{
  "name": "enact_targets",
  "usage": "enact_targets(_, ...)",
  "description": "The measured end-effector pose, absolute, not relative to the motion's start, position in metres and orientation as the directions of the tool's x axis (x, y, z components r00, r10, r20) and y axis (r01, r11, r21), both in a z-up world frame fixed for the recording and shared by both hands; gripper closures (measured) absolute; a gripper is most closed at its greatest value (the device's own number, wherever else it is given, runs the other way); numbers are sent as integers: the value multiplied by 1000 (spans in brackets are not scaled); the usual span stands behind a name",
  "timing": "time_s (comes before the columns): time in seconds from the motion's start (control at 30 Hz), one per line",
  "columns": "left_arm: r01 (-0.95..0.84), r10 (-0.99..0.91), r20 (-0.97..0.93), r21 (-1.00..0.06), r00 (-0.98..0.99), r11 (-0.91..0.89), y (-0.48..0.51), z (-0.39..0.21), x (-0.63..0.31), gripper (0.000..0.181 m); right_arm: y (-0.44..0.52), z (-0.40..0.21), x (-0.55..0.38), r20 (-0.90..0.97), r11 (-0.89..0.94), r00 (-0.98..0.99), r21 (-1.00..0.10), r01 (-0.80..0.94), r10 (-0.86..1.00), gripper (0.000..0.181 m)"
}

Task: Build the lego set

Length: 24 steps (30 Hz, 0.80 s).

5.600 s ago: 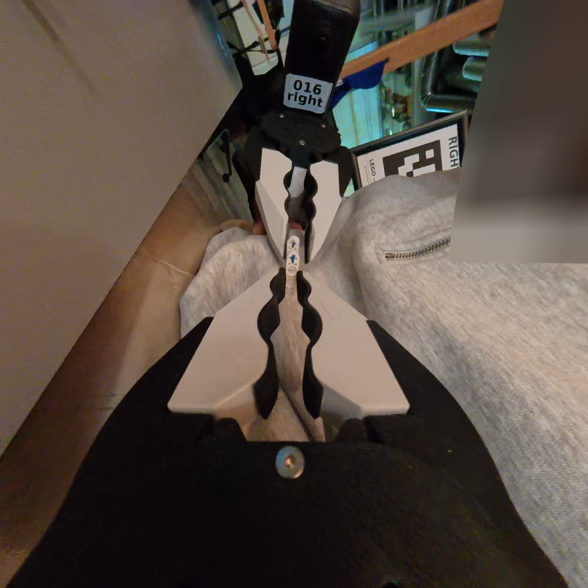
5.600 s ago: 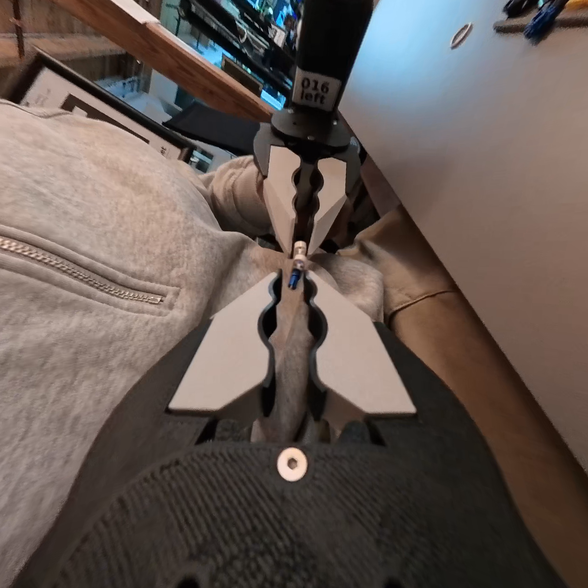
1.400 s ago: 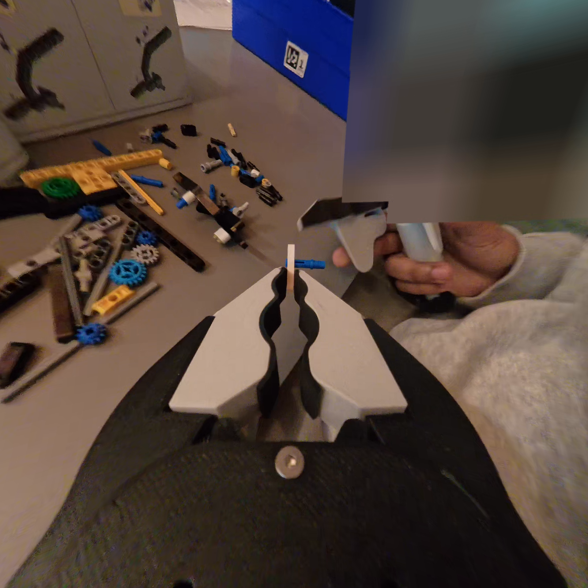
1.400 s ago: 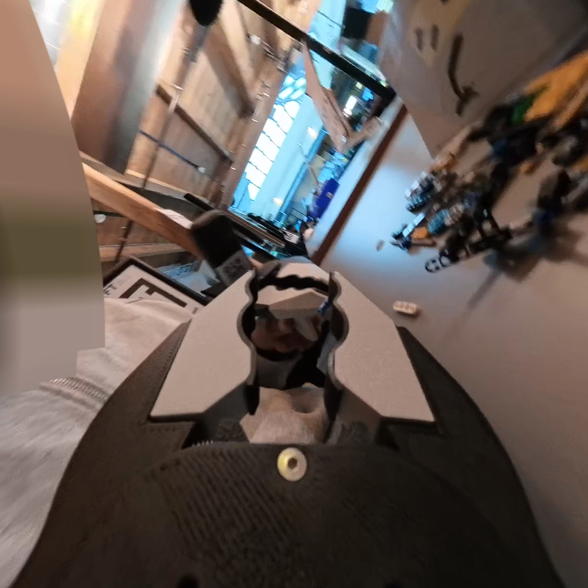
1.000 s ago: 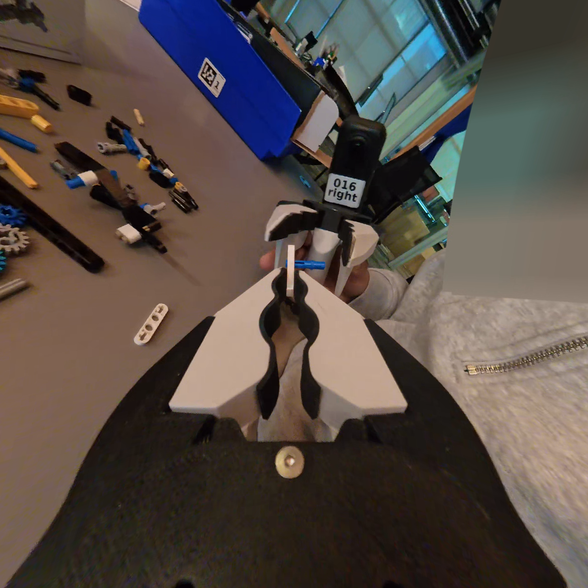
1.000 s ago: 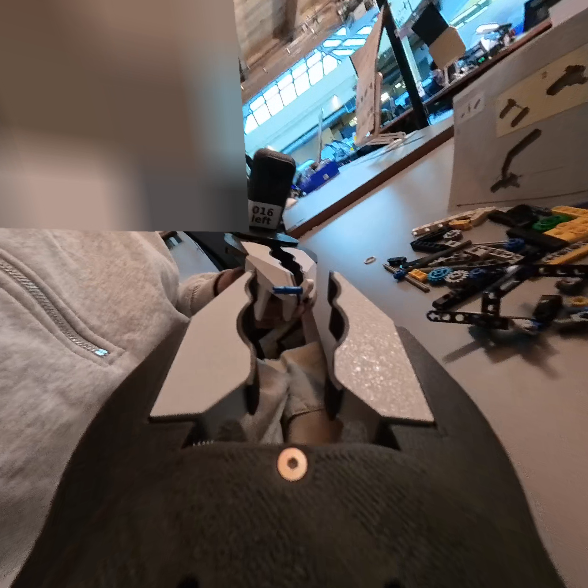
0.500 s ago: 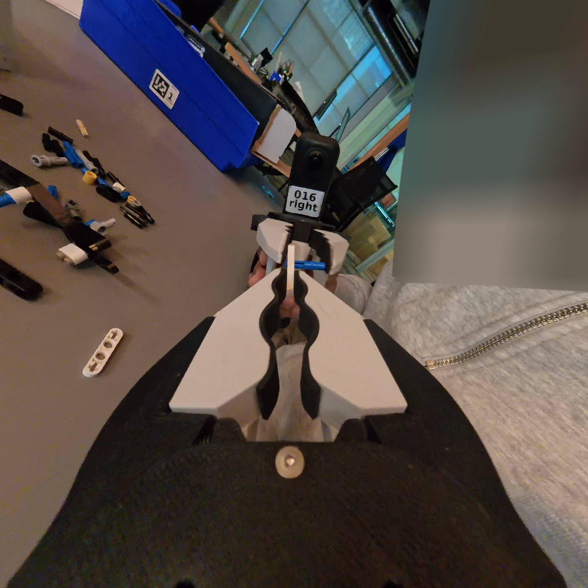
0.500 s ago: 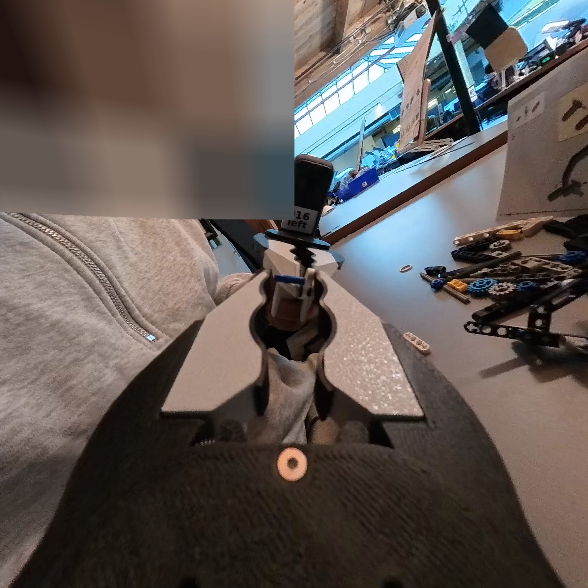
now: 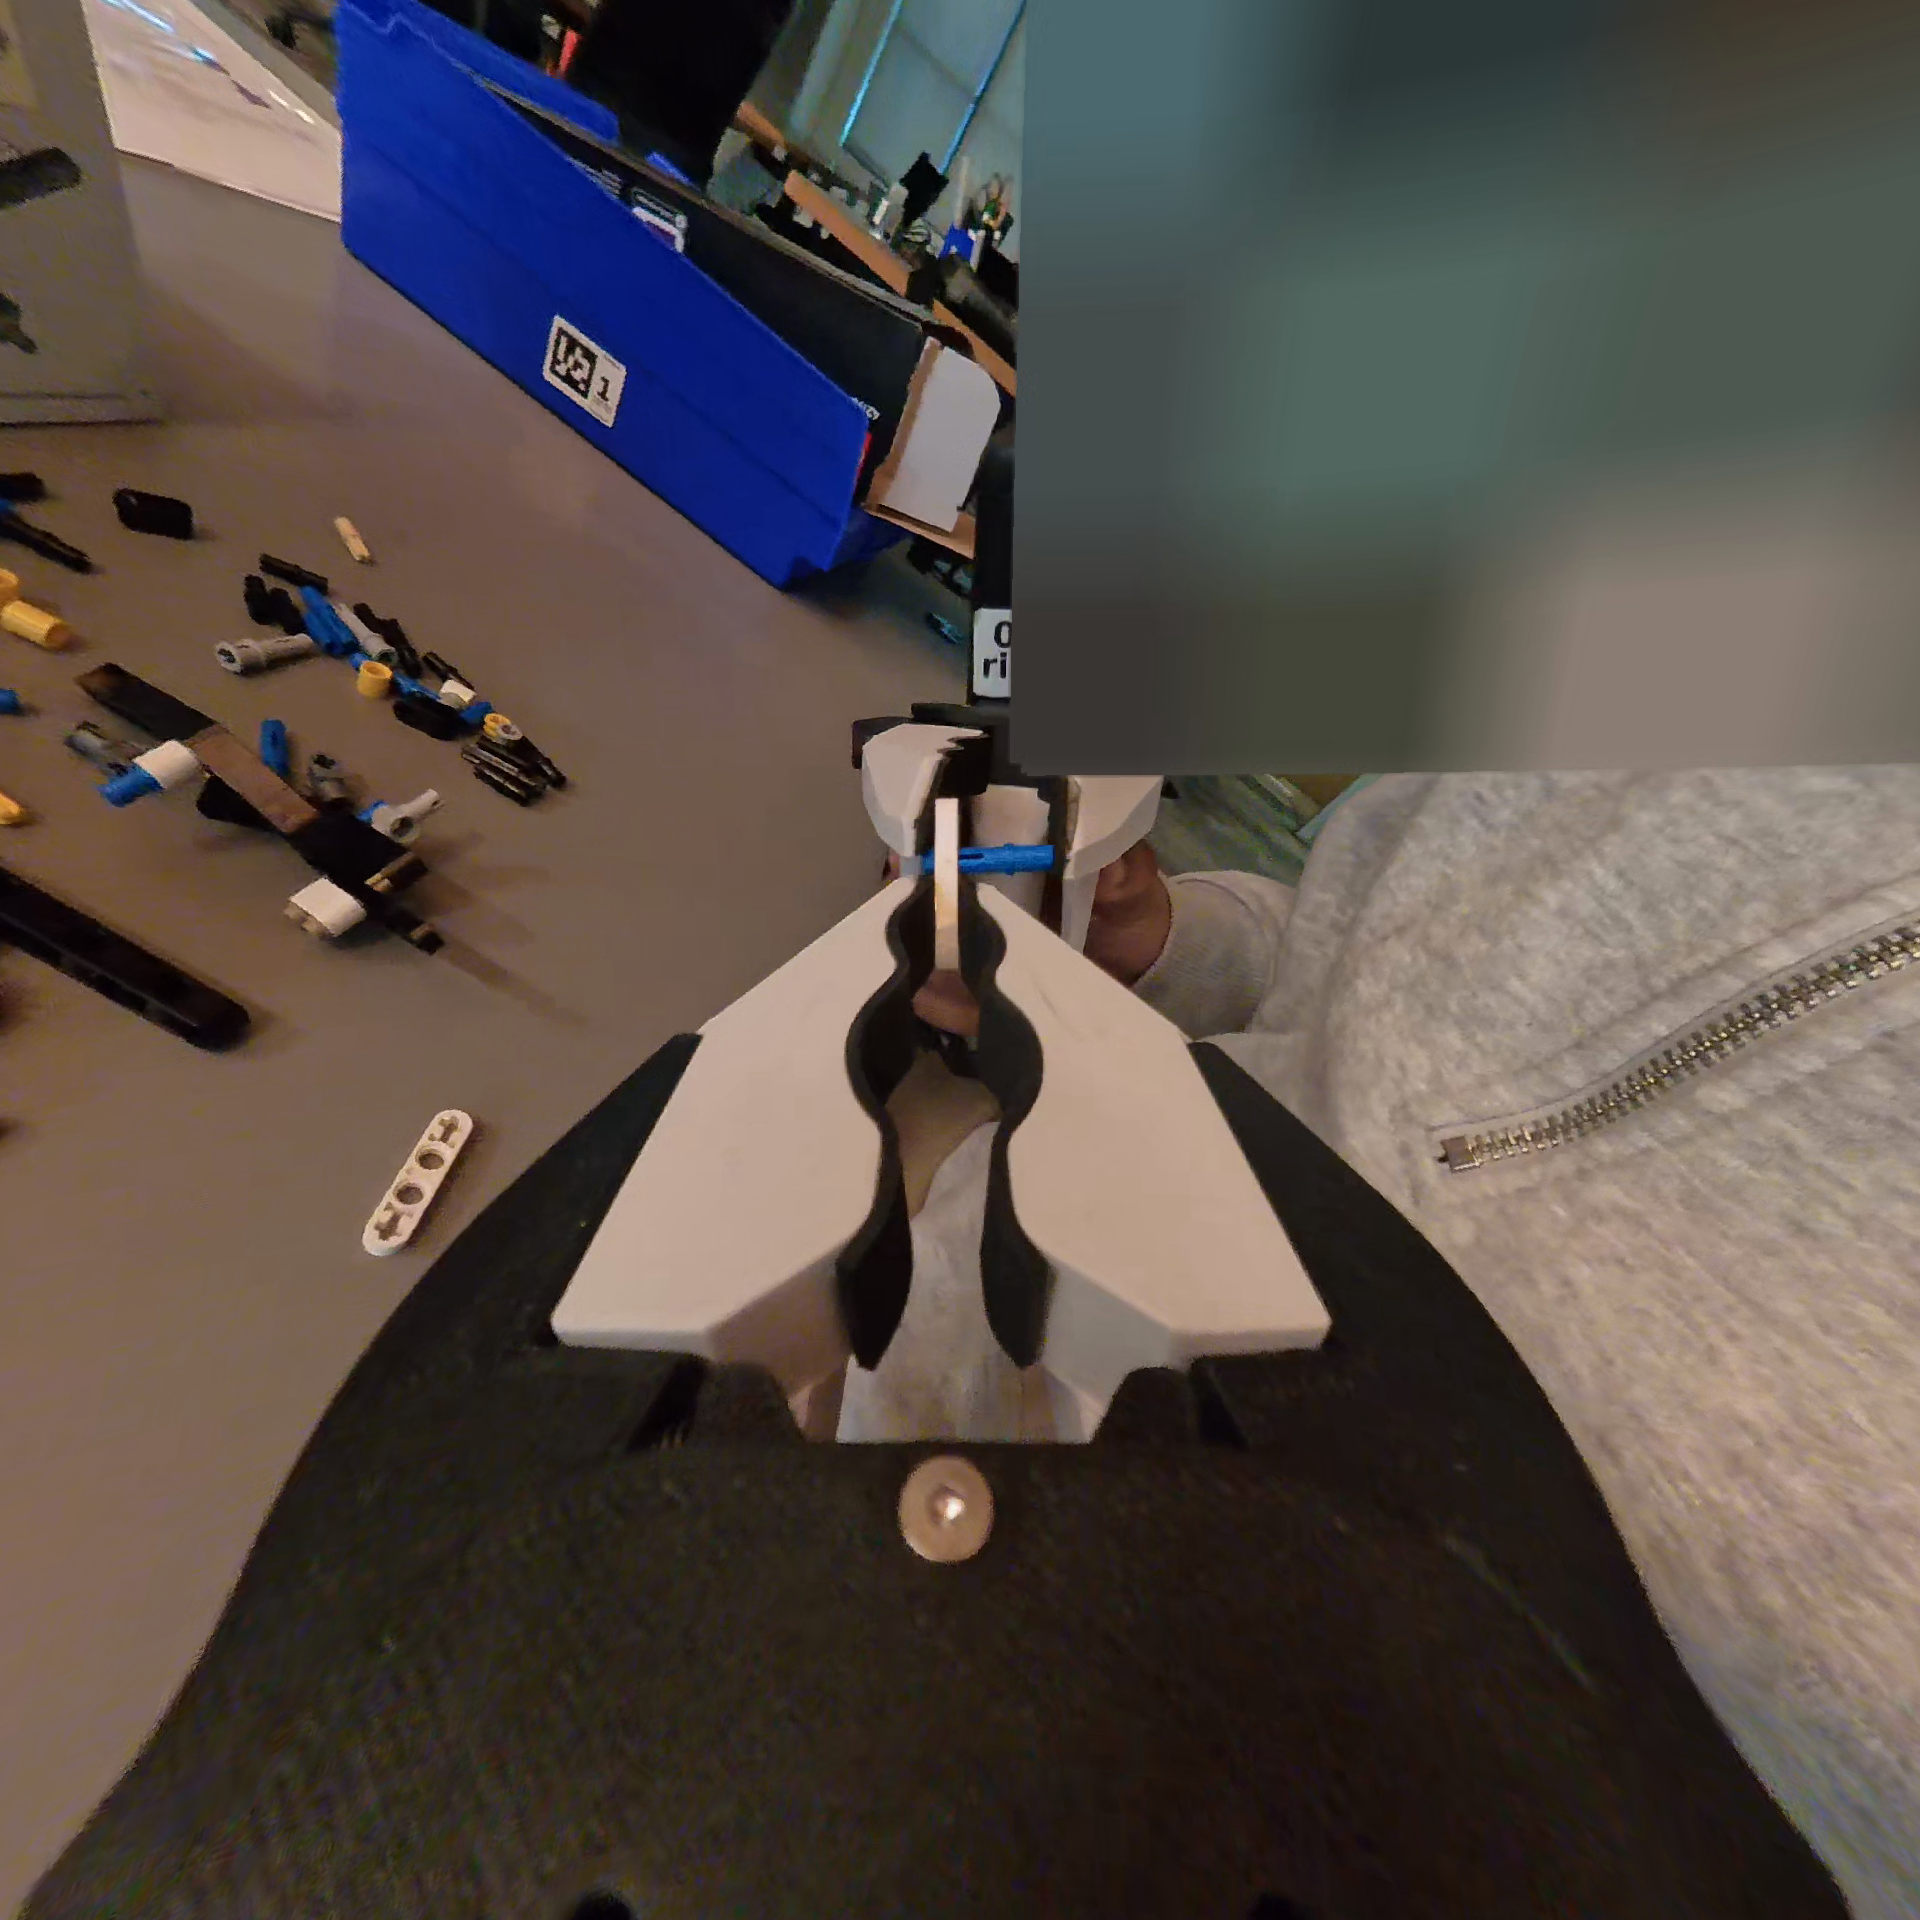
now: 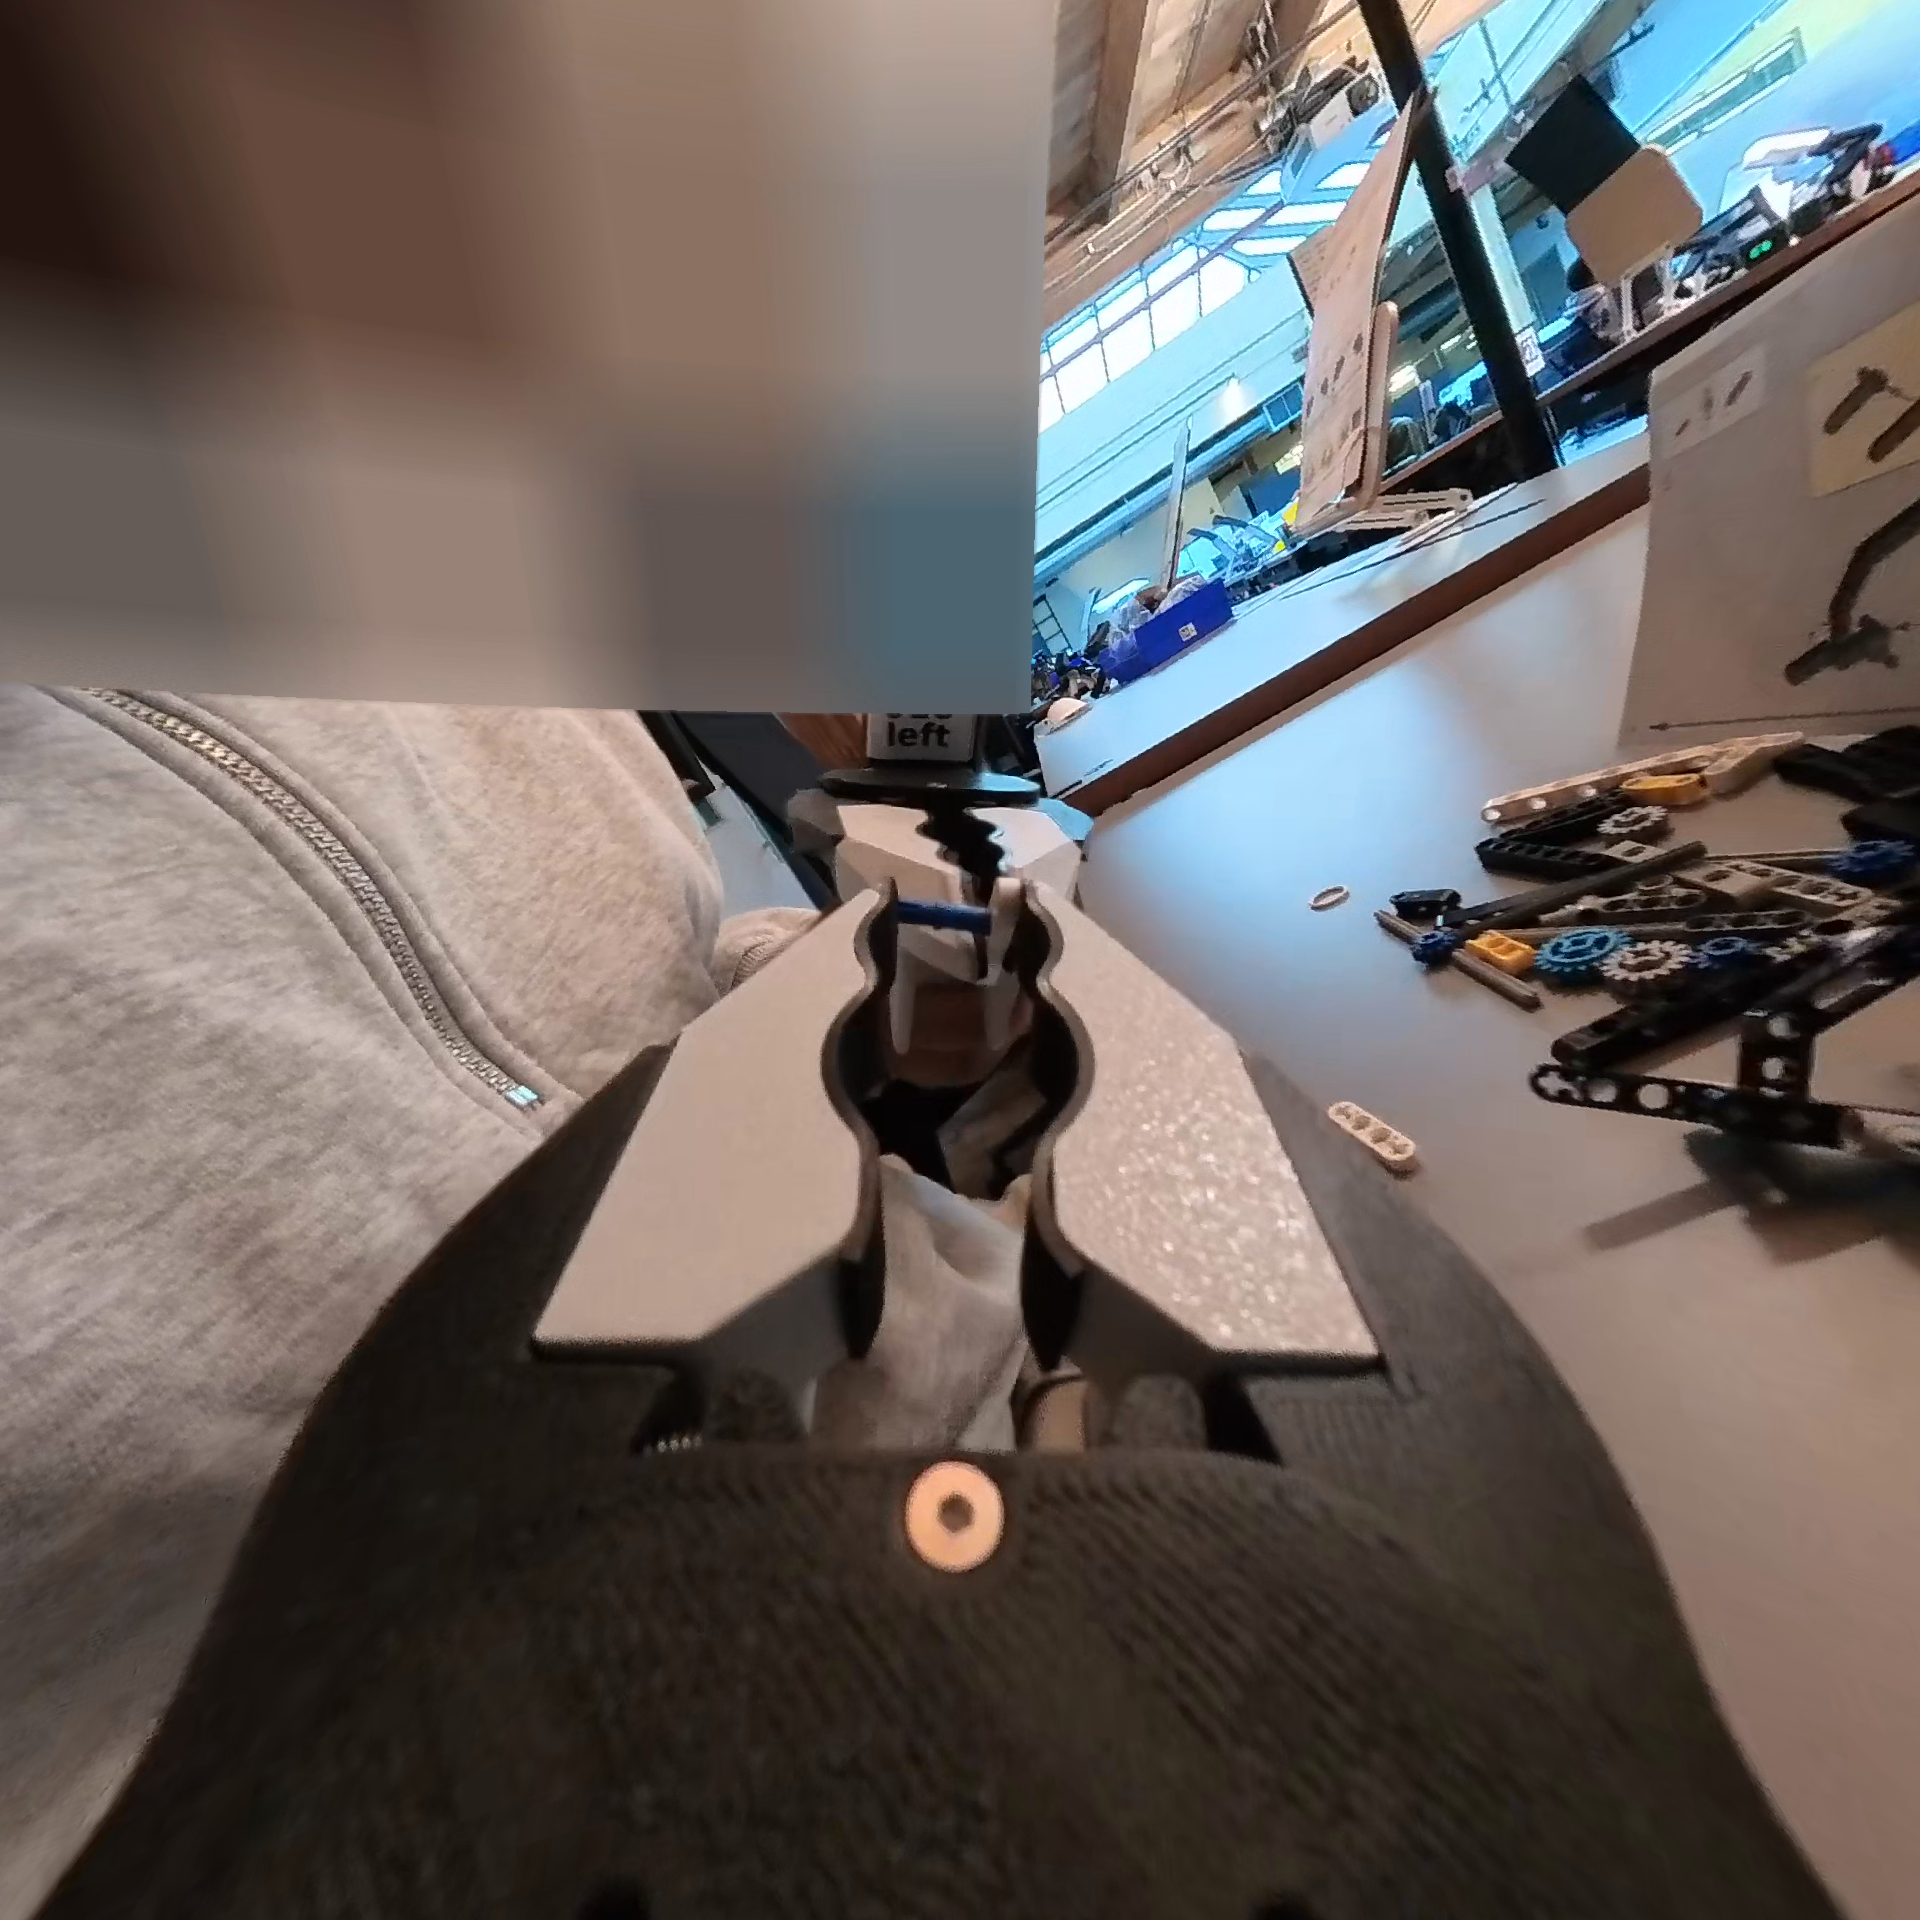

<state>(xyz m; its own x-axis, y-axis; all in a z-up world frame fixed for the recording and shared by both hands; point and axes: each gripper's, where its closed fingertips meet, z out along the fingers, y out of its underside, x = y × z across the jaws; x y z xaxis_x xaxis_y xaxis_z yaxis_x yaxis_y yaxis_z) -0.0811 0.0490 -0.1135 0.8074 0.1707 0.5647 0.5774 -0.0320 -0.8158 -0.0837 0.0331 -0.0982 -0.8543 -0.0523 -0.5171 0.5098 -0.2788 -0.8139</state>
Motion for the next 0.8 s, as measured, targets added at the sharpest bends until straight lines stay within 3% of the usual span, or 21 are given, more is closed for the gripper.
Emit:
enact_targets(0.17,531,176,517,-846,838,-42,47,-111,-80,180,34,-100,-86,-527,-283,-849,-810,514,-36,151)
enact_targets(0.3,502,204,481,-862,853,-70,48,-113,-80,179,35,-98,-83,-503,-293,-864,-820,491,-40,161)
enact_targets(0.8,557,199,542,-830,817,-29,49,-116,-82,179,36,-102,-85,-444,-280,-894,-866,414,53,163)
